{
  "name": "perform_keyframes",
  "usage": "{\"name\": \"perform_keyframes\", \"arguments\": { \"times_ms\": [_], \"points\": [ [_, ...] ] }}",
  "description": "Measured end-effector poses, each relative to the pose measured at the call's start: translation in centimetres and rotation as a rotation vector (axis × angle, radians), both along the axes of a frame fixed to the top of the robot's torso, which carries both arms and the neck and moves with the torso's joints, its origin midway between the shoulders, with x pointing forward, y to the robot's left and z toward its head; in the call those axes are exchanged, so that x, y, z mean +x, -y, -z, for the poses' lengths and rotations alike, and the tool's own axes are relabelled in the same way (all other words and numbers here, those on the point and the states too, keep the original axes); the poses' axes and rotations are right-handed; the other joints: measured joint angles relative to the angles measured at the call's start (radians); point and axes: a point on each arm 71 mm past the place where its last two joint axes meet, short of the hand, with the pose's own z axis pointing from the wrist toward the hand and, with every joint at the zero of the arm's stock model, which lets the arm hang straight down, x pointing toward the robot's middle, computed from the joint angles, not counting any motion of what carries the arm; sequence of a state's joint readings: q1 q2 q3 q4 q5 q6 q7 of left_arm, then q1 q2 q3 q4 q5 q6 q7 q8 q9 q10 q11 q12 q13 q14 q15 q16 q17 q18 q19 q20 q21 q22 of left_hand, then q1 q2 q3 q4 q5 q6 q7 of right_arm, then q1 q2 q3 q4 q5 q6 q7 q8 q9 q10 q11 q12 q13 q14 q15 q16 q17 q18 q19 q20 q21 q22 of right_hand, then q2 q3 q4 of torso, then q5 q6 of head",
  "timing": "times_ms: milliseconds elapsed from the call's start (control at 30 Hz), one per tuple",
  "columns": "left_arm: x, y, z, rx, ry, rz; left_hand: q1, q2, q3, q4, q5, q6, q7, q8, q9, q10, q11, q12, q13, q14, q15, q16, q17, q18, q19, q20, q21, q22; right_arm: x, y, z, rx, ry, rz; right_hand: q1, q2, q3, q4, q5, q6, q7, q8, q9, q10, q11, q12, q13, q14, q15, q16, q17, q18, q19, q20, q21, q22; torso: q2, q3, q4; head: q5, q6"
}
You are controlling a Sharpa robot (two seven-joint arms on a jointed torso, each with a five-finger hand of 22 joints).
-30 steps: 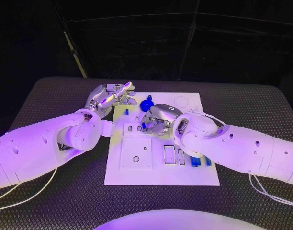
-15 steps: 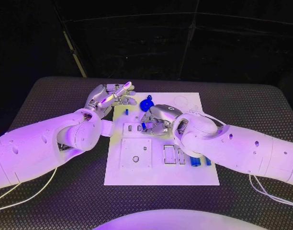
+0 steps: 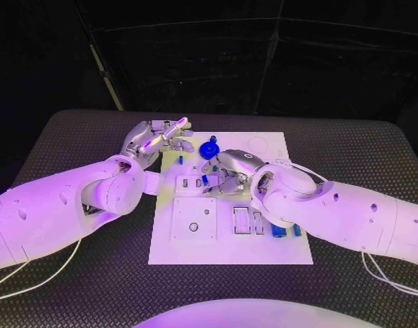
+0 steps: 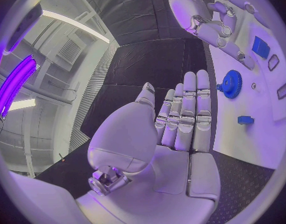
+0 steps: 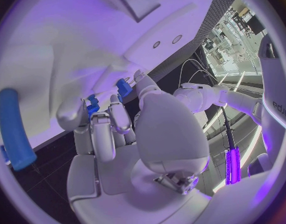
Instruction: Assemble the parts on the task board
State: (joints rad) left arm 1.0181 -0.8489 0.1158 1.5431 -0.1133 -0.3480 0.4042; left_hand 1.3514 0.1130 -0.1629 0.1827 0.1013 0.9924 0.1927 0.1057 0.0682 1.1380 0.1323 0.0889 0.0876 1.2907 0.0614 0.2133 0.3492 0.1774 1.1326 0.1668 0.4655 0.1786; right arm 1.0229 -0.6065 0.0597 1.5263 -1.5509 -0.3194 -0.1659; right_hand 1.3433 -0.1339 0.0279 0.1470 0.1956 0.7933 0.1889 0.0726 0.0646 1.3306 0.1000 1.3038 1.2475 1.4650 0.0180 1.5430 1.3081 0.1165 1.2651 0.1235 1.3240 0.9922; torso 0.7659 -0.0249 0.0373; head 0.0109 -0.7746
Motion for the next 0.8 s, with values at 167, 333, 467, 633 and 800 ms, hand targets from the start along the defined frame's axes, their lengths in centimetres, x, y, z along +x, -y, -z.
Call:
{"name": "perform_keyframes", "arguments": {
  "times_ms": [167, 333, 467, 633, 800],
  "points": [
    [0.1, -0.2, 0.3, 0.053, -0.011, 0.019, -0.004, -0.004, -0.013, 0.002, 0.0, 0.021, -0.025, -0.001, 0.001, 0.072, -0.036, 0.02, 0.017, 0.149, -0.044, 0.098, 0.084, 0.0, 0.119, -0.043, 0.097, 0.047, -0.9, 1.0, -0.7, 0.065, 0.004, -0.054, 0.032, 0.009, -0.029, 0.027, 0.005, -0.026, -0.003, 0.009, 0.003, -0.002, -0.002, 0.004, -0.001, 0.0, 0.0, 0.0, 0.0, 0.0, -0.005, 0.005, -0.007, -0.009, -0.002, 0.0007, 0.0, 0.003, 0.003],
    [0.0, -0.5, 0.7, 0.149, -0.03, 0.052, -0.005, -0.014, -0.029, -0.008, 0.0, 0.078, -0.064, 0.029, 0.018, 0.208, -0.082, 0.16, 0.115, 0.175, -0.088, 0.666, 0.595, -0.028, 0.227, -0.091, 0.415, 0.378, -1.6, 2.5, -1.9, 0.135, 0.007, -0.089, 0.05, 0.02, -0.035, 0.032, 0.009, -0.017, -0.013, 0.035, 0.008, -0.004, -0.004, 0.008, -0.001, 0.0, 0.0, 0.0, 0.0, 0.0, -0.009, 0.002, -0.007, -0.011, -0.005, 0.0022, 0.0, 0.009, 0.005],
    [-0.2, -0.8, 1.0, 0.259, -0.05, 0.095, -0.031, -0.03, -0.049, 0.007, 0.0, 0.09, -0.089, 0.083, 0.051, 0.183, -0.099, 0.386, 0.301, 0.177, -0.1, 1.062, 0.925, -0.046, 0.219, -0.103, 0.62, 0.616, -1.3, 3.9, -3.9, 0.207, 0.017, -0.083, 0.064, 0.034, -0.035, 0.032, 0.014, 0.034, -0.014, 0.071, 0.016, 0.0, -0.007, 0.015, 0.004, 0.0, 0.0, 0.0, 0.0, 0.0, -0.009, 0.002, -0.007, -0.01, -0.011, 0.0058, -0.0004, 0.014, 0.004],
    [-0.1, -0.5, 0.4, 0.454, -0.058, 0.178, -0.072, -0.022, -0.078, 0.037, 0.0, 0.066, -0.105, 0.218, 0.142, 0.118, -0.111, 0.873, 0.747, 0.173, -0.11, 1.315, 0.959, -0.077, 0.229, -0.103, 0.806, 0.854, 0.0, 6.6, -6.4, 0.292, 0.012, -0.027, 0.077, 0.046, -0.038, 0.03, 0.028, 0.052, -0.014, 0.087, 0.017, 0.0, -0.008, 0.02, 0.007, 0.0, 0.0, 0.0, 0.0, 0.0, -0.009, 0.002, -0.007, -0.009, -0.021, 0.0105, -0.002, 0.017, 0.002],
    [0.4, 0.6, -0.3, 0.674, -0.058, 0.242, -0.13, -0.022, -0.111, 0.095, -0.009, 0.044, -0.12, 0.332, 0.228, 0.147, -0.13, 1.079, 0.952, 0.173, -0.11, 1.355, 0.959, -0.078, 0.248, -0.112, 0.876, 0.957, 1.4, 8.6, -9.2, 0.372, 0.024, 0.025, 0.077, 0.046, -0.039, 0.028, 0.035, 0.06, -0.017, 0.095, 0.017, 0.007, -0.015, 0.027, 0.013, 0.0, 0.0, 0.0, 0.0, 0.0, -0.009, 0.002, -0.007, -0.004, -0.032, 0.0155, -0.0028, 0.023, -0.005]
  ]
}}
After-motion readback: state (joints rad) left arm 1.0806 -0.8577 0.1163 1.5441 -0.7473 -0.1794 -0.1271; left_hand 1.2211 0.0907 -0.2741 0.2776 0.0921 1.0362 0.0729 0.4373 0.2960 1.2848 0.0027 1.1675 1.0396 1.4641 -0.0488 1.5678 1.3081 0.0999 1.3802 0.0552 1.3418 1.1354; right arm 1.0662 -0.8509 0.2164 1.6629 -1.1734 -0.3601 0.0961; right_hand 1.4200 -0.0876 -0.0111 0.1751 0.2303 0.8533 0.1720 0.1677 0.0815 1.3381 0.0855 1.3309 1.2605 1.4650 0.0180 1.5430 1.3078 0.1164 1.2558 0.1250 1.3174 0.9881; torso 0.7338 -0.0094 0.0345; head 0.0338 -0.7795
